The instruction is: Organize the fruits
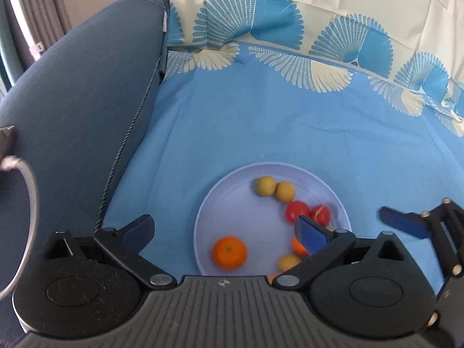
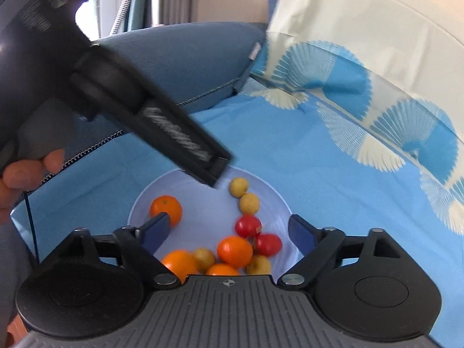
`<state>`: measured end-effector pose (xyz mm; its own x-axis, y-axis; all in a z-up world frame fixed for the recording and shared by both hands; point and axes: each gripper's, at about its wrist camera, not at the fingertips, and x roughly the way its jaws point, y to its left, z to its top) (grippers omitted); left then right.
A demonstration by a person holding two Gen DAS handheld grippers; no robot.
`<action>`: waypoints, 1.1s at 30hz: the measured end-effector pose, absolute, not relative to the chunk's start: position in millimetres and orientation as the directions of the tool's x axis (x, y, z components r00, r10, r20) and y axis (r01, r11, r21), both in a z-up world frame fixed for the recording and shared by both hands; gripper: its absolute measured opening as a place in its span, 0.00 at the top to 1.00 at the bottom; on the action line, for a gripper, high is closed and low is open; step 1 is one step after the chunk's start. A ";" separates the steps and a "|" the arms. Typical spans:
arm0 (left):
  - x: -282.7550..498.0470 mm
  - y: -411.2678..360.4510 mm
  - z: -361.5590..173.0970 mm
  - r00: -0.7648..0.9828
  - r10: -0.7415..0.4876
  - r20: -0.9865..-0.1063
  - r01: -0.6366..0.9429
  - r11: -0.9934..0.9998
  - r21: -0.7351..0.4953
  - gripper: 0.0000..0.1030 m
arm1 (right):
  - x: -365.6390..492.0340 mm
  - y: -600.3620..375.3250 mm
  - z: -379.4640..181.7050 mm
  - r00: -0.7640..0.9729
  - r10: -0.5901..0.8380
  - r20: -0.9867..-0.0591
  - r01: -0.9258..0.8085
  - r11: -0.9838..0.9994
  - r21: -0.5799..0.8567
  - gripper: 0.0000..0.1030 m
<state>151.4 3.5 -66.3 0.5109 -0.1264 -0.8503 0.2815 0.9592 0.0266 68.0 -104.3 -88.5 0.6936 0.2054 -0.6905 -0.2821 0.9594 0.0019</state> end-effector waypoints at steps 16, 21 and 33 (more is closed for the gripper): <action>44.2 43.9 -24.6 0.522 -0.114 -0.845 0.218 0.976 0.004 0.00 | -39.8 -113.8 -35.9 0.717 0.080 -0.692 -0.043 0.997 0.071 0.01; 23.7 47.4 -14.4 0.544 -0.099 -0.833 0.210 0.978 0.020 0.00 | -65.5 -112.6 -23.7 0.742 0.047 -0.669 0.008 0.997 0.079 0.01; -7.4 47.8 -3.0 0.558 -0.106 -0.823 0.219 0.976 0.022 0.00 | -103.5 -109.3 -9.2 0.770 0.014 -0.638 0.048 0.996 0.080 0.01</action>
<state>-7.4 47.8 -3.0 0.5583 -0.1065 -0.8227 0.2187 0.9755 0.0221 -103.5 -109.3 -9.2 0.7702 0.0142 -0.6376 0.0481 0.9956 0.0802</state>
